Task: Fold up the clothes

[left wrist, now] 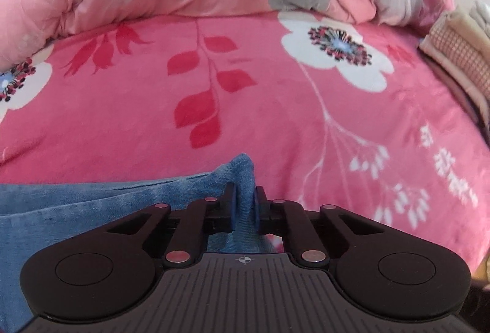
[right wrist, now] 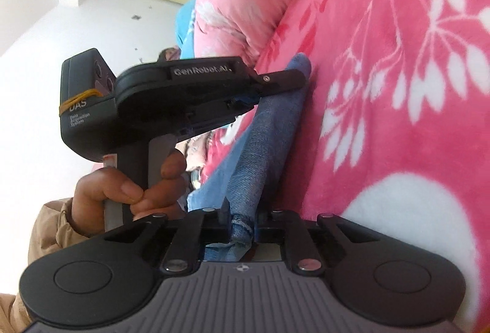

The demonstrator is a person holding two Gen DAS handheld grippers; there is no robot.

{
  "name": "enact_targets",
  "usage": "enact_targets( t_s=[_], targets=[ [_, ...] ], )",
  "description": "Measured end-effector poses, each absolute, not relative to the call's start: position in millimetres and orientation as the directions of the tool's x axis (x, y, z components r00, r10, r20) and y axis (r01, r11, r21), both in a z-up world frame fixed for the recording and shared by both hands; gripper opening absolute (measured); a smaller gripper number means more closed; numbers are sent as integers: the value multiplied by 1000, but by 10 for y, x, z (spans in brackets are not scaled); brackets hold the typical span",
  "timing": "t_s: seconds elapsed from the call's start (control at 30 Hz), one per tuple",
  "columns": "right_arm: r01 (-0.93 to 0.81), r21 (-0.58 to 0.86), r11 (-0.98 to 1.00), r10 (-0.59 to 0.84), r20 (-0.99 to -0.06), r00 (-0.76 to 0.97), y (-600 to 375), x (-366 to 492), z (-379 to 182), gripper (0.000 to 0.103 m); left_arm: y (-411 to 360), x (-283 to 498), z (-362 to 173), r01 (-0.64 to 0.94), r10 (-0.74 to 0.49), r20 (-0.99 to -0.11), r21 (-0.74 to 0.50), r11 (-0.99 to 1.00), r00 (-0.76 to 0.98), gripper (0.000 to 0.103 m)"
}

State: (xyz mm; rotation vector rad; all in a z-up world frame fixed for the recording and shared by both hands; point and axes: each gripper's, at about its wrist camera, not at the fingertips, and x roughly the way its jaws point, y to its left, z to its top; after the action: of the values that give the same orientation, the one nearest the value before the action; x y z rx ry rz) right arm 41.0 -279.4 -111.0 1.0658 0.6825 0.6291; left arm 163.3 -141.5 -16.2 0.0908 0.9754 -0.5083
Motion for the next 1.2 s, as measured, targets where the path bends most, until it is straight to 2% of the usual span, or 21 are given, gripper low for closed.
enact_targets(
  t_s=[0.27,0.53,0.67,0.83,0.9,0.97,1.13,1.2],
  targets=[
    [-153,939,310,708,-120,696,-3105,204,-995,11,-1739,1595,61,458,-451,-784,-243,855,426,9],
    [-99,945,312,552,-95,828,-4043,-290,-851,10,-2819,1477,198,612,-623,-721,-353,707,303,9],
    [-14,923,383,405,-154,901,-4583,-683,-729,10,-3396,1356,131,681,-704,-681,-420,599,199,9],
    [117,895,430,268,-250,931,-4956,-1003,-703,11,-3847,1243,-255,733,-703,-703,-421,535,110,11],
    [180,889,422,258,-308,916,-5015,-1025,-820,11,-3794,1289,-412,710,-707,-703,-456,536,83,12],
    [251,881,401,265,-374,889,-5051,-982,-964,12,-3651,1350,-469,664,-733,-678,-524,533,54,18],
    [330,876,352,240,-425,873,-5043,-1079,-1035,24,-2902,1351,-63,629,-798,-584,-566,533,151,34],
    [371,844,387,181,-464,867,-5017,-1155,-936,28,-2500,1314,119,628,-811,-550,-564,537,200,35]
  ],
)
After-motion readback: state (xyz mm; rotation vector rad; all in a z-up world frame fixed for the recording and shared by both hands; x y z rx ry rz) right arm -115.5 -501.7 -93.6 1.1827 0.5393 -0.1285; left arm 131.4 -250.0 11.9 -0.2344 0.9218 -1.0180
